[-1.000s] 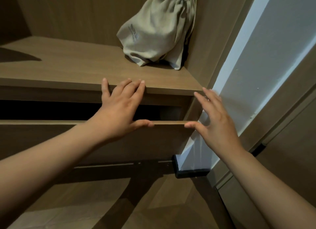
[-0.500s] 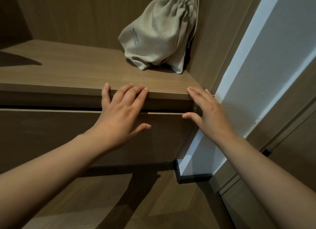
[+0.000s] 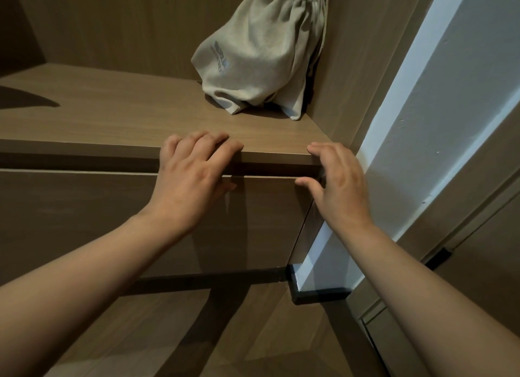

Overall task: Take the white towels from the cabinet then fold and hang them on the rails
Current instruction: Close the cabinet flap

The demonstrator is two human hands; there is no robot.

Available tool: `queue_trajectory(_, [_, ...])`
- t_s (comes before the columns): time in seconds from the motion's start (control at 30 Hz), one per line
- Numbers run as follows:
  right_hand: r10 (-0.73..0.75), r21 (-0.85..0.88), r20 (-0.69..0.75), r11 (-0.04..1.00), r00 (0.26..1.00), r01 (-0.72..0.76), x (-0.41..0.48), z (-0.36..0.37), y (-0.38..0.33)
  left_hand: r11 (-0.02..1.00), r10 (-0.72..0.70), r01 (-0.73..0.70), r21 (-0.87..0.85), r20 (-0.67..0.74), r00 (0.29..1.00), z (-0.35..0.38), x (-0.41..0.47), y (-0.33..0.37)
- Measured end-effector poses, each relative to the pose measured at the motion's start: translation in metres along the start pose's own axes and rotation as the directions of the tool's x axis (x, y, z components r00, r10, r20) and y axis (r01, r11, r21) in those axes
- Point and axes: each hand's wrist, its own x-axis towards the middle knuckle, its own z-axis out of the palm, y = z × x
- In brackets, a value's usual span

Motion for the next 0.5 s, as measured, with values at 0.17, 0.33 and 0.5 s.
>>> queue_trajectory(0.17, [-0.001,0.000,-0.013,1.000,1.000,0.001,-0.002,0.002,-0.001,1.000,-0.030,0.030,0.003,-0.030,0.999,0.004,0.002,0.002])
queue_trajectory(0.33, [0.033,0.041,-0.032,0.999,0.999,-0.031,-0.004,0.006,-0.001,0.999,-0.043,0.043,-0.011,-0.045,0.998,0.006,0.003,0.003])
queue_trajectory(0.5, [0.043,0.080,-0.054,0.996,0.998,-0.038,-0.006,0.011,0.000,0.997,-0.065,0.062,-0.043,-0.056,0.996,0.009,0.003,0.004])
